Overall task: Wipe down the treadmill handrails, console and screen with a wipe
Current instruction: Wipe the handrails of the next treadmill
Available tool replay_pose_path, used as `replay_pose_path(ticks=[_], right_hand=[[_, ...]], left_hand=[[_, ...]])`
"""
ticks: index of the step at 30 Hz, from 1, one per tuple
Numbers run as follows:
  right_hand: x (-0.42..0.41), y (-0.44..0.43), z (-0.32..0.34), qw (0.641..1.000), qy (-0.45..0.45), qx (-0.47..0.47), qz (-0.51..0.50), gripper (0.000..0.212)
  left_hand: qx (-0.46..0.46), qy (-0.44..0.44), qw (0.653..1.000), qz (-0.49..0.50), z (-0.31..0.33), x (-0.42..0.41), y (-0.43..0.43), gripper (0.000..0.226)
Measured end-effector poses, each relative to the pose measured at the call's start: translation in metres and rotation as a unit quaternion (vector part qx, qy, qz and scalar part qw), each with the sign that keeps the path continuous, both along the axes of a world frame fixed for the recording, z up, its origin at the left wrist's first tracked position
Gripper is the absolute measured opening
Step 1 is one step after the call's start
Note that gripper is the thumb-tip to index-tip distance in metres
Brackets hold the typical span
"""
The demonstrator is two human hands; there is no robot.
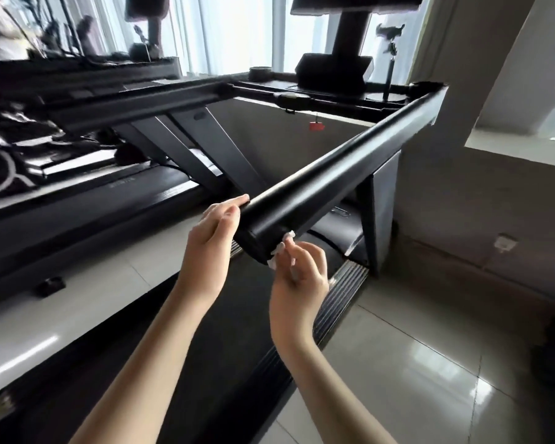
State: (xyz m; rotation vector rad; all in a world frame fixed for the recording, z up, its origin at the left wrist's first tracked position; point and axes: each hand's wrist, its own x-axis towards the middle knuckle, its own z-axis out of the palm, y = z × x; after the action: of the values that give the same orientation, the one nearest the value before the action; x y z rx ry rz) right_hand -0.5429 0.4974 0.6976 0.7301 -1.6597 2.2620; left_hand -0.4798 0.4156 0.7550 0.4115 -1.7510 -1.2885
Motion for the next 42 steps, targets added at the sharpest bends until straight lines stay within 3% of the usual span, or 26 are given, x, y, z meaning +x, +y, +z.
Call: replay_pose_path(ticks=[9,14,21,25,30,35,42], right_hand=[[-0.016,-0.01,-0.014,0.999,0.02,-0.036,0.006,0.016],[-0.018,-0.003,-0.015,0.992,0.114,-0.015,0.044,0.005],[-0.045,0.004,-0.009,0.979,0.173,0.007,0.108,0.009],[-0.054,0.004,0.014,0.947,0.275,0.007,0.165,0.012],[-0.077,0.002,0.03,0.959,0.252,0.017,0.131,0.017],[-0.049,0.007,0.024,0.932,0.308,0.05,0.185,0.014],[-0.052,0.004,0.048,0.926,0.337,0.074,0.155,0.013]], left_hand=[[-0.056,0.01,0.99,0.128,-0.003,-0.01,0.009,0.032],[-0.027,0.005,0.986,0.163,-0.002,-0.013,0.016,0.036],[0.04,0.026,0.969,0.244,0.006,-0.019,0.037,0.036],[0.073,0.021,0.96,0.268,0.008,-0.021,0.043,0.034],[0.094,0.026,0.951,0.294,0.013,-0.023,0.05,0.031],[0.113,0.023,0.95,0.289,0.014,-0.021,0.054,0.033],[0.119,0.052,0.951,0.279,0.011,-0.02,0.053,0.031]])
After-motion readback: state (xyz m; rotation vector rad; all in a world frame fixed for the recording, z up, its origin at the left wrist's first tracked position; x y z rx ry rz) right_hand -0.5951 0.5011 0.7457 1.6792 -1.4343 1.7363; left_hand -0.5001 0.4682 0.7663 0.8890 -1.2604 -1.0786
